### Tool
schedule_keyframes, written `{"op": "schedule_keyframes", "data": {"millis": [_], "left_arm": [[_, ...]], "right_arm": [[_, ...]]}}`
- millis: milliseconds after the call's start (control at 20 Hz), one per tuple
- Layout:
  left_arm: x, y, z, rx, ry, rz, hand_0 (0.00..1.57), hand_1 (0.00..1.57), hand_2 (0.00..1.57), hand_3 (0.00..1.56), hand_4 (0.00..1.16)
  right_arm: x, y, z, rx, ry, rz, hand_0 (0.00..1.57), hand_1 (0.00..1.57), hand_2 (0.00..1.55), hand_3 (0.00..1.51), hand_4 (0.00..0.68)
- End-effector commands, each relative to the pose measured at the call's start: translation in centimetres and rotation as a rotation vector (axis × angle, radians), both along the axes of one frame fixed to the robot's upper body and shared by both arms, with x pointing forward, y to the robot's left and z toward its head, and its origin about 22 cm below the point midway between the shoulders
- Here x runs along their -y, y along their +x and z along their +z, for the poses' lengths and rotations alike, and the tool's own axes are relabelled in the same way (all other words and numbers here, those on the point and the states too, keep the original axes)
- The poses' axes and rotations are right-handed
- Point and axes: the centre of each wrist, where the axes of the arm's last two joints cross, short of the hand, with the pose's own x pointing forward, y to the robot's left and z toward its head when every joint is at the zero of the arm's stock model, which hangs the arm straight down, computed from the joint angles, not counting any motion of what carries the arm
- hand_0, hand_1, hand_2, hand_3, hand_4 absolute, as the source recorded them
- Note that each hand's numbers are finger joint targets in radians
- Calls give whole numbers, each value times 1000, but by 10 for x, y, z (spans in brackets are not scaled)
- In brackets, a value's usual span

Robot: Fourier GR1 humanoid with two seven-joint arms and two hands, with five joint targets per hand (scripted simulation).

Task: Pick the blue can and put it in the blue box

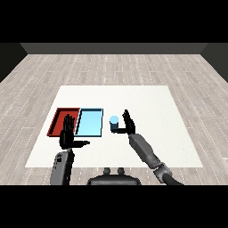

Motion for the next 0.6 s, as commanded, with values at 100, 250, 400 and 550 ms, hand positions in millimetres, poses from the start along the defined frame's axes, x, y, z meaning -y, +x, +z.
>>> {"op": "schedule_keyframes", "data": {"millis": [100,250,400,550], "left_arm": [[2,-5,21,1,-21,-7,0,0,0,0,0],[0,17,-6,5,10,-2,0,0,0,0,0],[-1,4,-9,8,3,-1,0,0,0,0,0],[1,11,-6,-9,10,-19,0,0,0,0,0]], "right_arm": [[0,-2,-15,-14,10,-7,0,0,0,0,0],[-19,9,2,-2,-27,3,0,0,0,0,0],[-15,3,-4,-8,-18,26,0,0,0,0,0],[-17,8,2,-21,28,30,0,0,0,0,0]]}}
